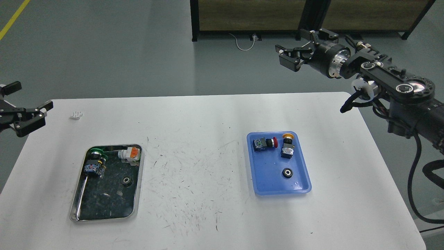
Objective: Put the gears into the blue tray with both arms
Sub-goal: 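Reach the left gripper back down into the dark metal tray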
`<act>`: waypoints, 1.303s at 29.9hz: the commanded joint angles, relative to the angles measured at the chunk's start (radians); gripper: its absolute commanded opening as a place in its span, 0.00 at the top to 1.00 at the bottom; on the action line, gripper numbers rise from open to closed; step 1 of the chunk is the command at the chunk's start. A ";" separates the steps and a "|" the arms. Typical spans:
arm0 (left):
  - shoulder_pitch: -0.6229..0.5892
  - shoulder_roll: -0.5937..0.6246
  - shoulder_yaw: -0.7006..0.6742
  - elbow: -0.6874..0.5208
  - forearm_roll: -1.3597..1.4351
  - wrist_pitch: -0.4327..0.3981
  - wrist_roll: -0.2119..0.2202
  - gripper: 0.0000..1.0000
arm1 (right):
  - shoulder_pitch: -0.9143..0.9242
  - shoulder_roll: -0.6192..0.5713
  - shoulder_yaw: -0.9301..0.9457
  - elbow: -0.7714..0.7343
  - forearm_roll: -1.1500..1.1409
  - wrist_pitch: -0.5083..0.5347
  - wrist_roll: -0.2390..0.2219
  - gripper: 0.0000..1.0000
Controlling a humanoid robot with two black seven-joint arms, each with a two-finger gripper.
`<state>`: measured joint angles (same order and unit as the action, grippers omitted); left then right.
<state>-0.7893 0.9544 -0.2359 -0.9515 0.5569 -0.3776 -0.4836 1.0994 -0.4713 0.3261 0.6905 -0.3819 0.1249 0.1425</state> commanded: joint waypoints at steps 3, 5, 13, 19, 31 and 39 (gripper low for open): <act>0.015 -0.069 0.050 -0.001 0.152 -0.032 -0.005 0.02 | 0.002 -0.004 0.001 -0.020 0.000 -0.005 0.000 0.08; 0.013 -0.094 0.070 -0.001 0.173 -0.052 -0.005 0.02 | 0.002 -0.010 0.001 -0.022 0.000 -0.005 -0.001 0.08; 0.010 -0.146 0.162 -0.001 0.297 -0.090 -0.005 0.02 | 0.005 -0.041 -0.002 -0.025 0.000 -0.005 -0.001 0.08; 0.002 -0.177 0.191 0.002 0.432 -0.089 -0.005 0.02 | 0.004 -0.064 -0.002 -0.025 0.000 -0.005 -0.003 0.07; -0.203 -0.218 0.381 0.003 0.581 -0.111 -0.005 0.01 | -0.004 -0.096 -0.002 -0.019 0.000 -0.005 -0.004 0.07; -0.277 -0.327 0.506 0.037 0.669 -0.110 -0.005 0.02 | -0.006 -0.107 -0.001 -0.019 0.001 -0.007 -0.004 0.07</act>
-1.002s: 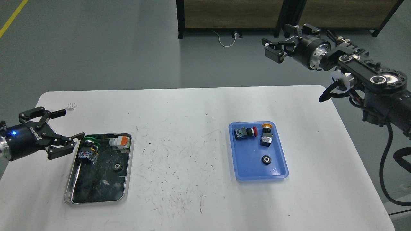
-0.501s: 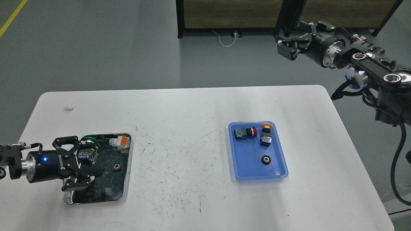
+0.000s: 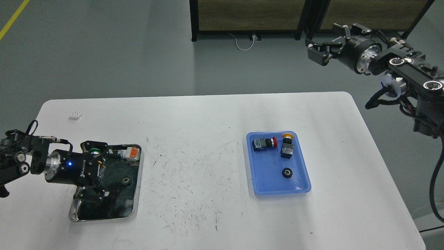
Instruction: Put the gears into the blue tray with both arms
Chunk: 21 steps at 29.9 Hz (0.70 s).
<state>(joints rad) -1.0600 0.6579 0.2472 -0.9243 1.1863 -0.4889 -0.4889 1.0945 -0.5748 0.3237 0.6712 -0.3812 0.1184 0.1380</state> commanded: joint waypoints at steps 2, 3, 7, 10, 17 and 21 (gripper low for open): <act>-0.006 -0.046 0.026 0.013 0.068 0.004 0.000 0.02 | -0.001 -0.010 0.001 0.001 0.001 0.000 0.000 0.07; -0.008 -0.050 0.026 0.018 0.076 0.004 0.000 0.02 | -0.002 -0.011 0.001 0.001 0.001 0.000 0.000 0.07; -0.011 -0.093 0.030 0.070 0.098 0.003 0.000 0.02 | -0.002 -0.014 0.001 0.001 0.001 0.000 0.000 0.06; -0.012 -0.133 0.049 0.122 0.104 0.001 0.000 0.02 | -0.004 -0.014 0.001 0.001 0.001 0.000 0.002 0.06; -0.012 -0.164 0.053 0.163 0.099 0.000 0.000 0.02 | -0.004 -0.013 0.001 0.001 0.001 0.001 0.002 0.06; -0.012 -0.175 0.060 0.174 0.102 0.000 0.000 0.02 | -0.005 -0.013 0.001 0.001 -0.001 0.000 0.002 0.06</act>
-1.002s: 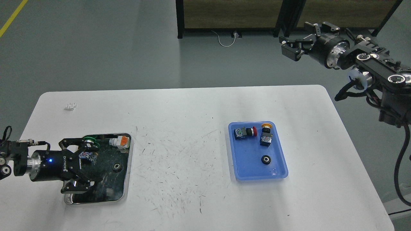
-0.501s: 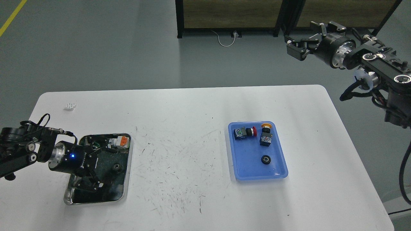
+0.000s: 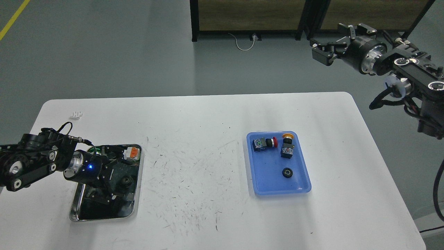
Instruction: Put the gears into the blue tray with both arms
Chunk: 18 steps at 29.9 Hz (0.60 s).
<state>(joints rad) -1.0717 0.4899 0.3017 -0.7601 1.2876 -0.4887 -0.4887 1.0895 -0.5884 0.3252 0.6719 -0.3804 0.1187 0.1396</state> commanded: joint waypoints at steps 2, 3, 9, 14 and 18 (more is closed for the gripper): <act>-0.001 -0.014 0.019 0.025 0.001 0.000 0.000 0.02 | -0.002 0.001 0.000 -0.002 0.000 -0.001 0.000 0.06; -0.001 -0.025 0.030 0.039 0.001 0.000 0.000 0.02 | -0.005 0.001 0.001 -0.002 0.000 0.001 0.000 0.06; 0.006 -0.071 0.054 0.122 -0.008 0.000 0.000 0.03 | -0.008 -0.002 0.002 0.000 0.000 0.001 0.002 0.06; 0.009 -0.074 0.065 0.145 -0.008 0.000 0.000 0.05 | -0.010 -0.010 0.002 0.000 0.000 0.001 0.002 0.06; 0.010 -0.074 0.083 0.148 -0.010 0.000 0.000 0.09 | -0.008 -0.011 0.002 0.001 0.000 0.001 0.002 0.06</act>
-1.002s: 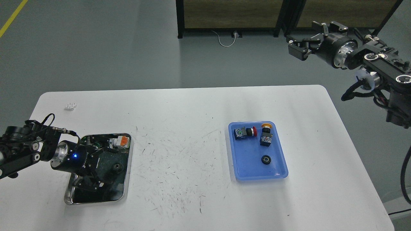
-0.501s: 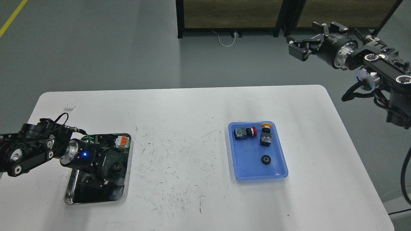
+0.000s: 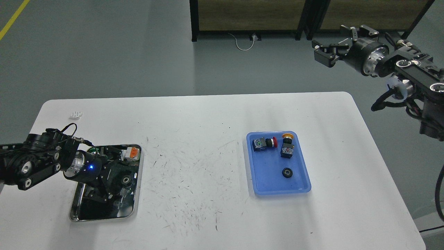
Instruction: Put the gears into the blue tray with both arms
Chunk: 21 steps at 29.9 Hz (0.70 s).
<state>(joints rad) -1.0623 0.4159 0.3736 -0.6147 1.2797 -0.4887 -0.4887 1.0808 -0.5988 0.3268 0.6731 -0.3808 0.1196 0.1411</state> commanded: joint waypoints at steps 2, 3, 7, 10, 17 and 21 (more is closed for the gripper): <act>0.001 0.001 0.011 0.004 0.000 0.000 0.000 0.11 | 0.001 -0.001 0.000 0.000 0.000 0.000 0.000 0.06; 0.001 0.001 0.014 0.004 0.000 0.000 0.000 0.13 | 0.001 -0.001 0.000 0.000 0.000 0.000 0.000 0.06; 0.001 0.000 0.027 0.004 -0.002 0.000 0.000 0.20 | -0.001 -0.001 0.000 0.000 0.000 0.000 0.000 0.06; -0.004 0.000 0.027 0.004 -0.002 0.000 0.000 0.25 | 0.001 -0.001 0.000 0.000 0.000 0.000 0.000 0.06; -0.015 -0.002 0.024 0.004 -0.014 0.000 0.000 0.25 | -0.001 -0.001 0.000 0.000 0.000 0.000 0.000 0.05; -0.024 -0.003 0.024 0.003 -0.016 0.000 0.000 0.25 | 0.001 -0.001 0.000 0.000 -0.001 0.000 0.000 0.05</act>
<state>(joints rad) -1.0822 0.4146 0.3970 -0.6101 1.2646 -0.4887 -0.4884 1.0808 -0.5999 0.3268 0.6735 -0.3816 0.1197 0.1411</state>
